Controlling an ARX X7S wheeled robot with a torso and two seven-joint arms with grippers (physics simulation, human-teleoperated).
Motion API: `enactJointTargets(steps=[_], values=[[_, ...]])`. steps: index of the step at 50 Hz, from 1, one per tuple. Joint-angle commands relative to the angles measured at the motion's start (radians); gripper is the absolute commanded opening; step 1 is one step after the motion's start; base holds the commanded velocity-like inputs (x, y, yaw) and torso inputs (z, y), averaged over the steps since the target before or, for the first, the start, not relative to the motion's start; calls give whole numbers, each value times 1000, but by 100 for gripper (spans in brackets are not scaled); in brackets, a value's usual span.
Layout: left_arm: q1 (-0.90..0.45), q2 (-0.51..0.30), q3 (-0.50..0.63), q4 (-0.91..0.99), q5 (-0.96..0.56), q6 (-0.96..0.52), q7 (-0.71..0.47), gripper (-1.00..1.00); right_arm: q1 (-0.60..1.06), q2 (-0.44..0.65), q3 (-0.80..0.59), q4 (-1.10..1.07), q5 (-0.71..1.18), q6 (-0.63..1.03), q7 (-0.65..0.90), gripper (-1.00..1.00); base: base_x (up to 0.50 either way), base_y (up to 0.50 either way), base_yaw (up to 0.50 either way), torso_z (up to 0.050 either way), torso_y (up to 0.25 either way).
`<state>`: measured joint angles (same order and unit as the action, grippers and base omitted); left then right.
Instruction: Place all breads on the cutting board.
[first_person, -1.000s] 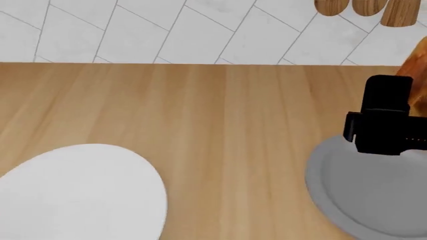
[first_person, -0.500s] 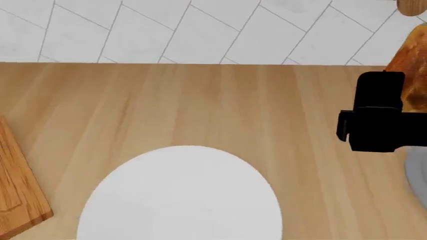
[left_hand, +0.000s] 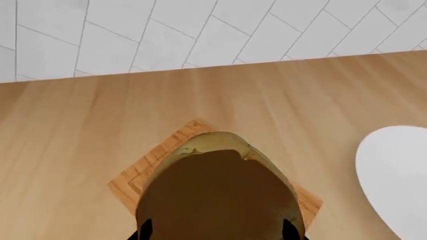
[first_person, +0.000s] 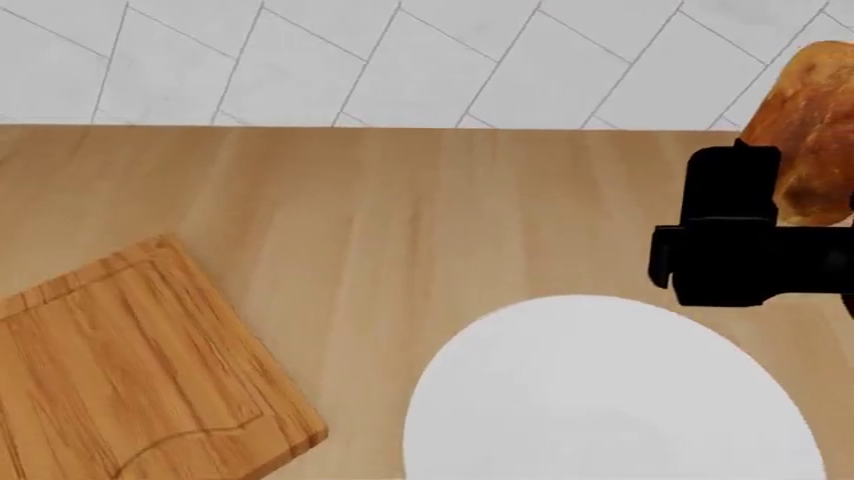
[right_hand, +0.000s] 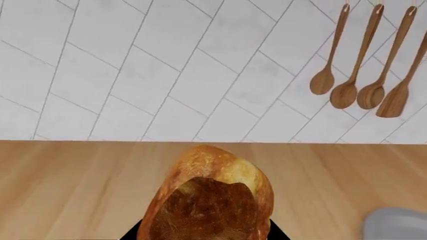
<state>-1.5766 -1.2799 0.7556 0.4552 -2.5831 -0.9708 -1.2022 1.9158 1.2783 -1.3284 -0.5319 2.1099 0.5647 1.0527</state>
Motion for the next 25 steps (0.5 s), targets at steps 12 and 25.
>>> enactJointTargets(steps=[12,25], values=[[-4,20,10,-1,-9,31,-18,-100,-25,-3,11,-8,-45,-1,-25,-100,0,500,0,0,0],[-13,27,9,-8,-3,26,-20,-100,-35,-5,13,-22,-47,2,-33,-100,0,499,0,0,0]])
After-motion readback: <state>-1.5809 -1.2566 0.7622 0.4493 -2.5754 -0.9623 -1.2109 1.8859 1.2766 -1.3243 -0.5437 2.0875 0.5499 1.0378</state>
